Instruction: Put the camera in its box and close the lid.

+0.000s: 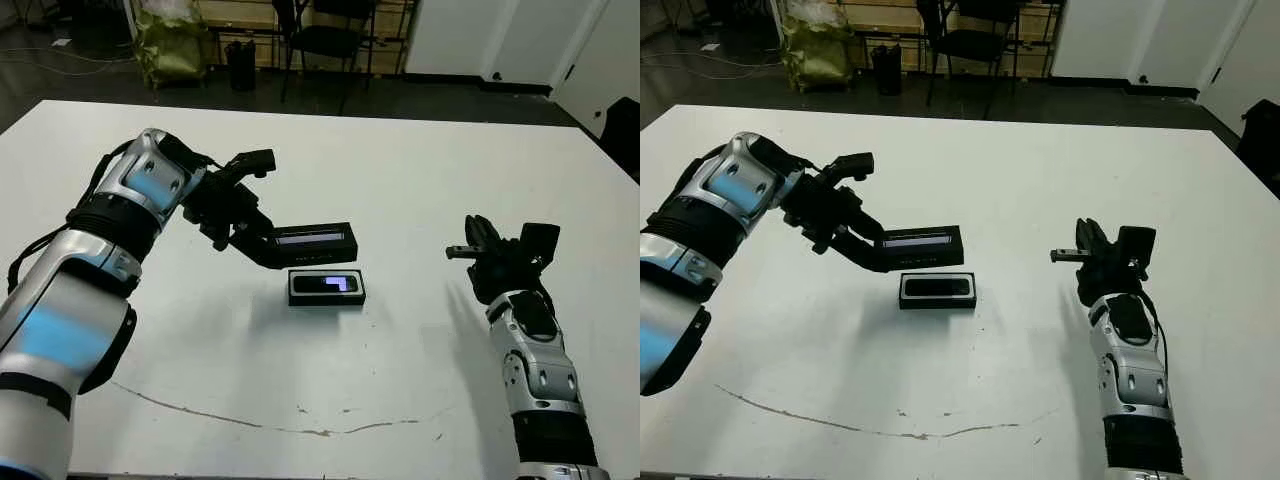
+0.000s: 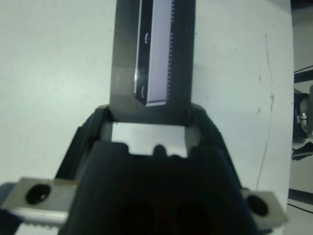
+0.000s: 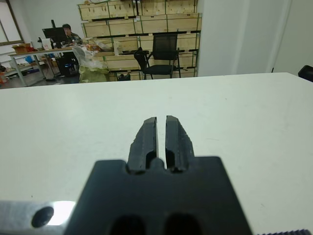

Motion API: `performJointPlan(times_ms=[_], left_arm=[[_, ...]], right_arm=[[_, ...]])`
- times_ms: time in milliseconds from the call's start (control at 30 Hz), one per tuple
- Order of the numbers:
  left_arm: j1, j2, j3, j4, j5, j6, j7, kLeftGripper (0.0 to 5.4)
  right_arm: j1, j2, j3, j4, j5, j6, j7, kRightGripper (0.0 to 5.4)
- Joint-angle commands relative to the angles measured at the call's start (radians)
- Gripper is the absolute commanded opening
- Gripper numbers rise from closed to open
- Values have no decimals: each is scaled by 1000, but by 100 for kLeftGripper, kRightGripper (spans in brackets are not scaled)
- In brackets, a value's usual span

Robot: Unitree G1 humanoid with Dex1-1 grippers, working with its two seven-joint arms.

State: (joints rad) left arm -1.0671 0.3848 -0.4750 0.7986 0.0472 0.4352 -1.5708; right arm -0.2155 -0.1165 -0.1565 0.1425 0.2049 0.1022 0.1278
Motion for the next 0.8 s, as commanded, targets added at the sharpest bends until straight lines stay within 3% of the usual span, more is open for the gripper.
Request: performJointPlan(times_ms=[33,300,600,800], left_arm=[[16,-10,-12,-23,19,35,6,237],[10,-46,-32,-50,55,84,77,237],[47,-73,-52,-115,98,109,193,237],[67,-72,-66,-147,116,79,219,237]], right_arm=[[13,5,-2,-2,1,25,-7,0],[26,8,3,-14,0,29,-9,0],[25,8,-18,67,34,-77,61,0],[30,9,-12,42,27,-50,41,0]])
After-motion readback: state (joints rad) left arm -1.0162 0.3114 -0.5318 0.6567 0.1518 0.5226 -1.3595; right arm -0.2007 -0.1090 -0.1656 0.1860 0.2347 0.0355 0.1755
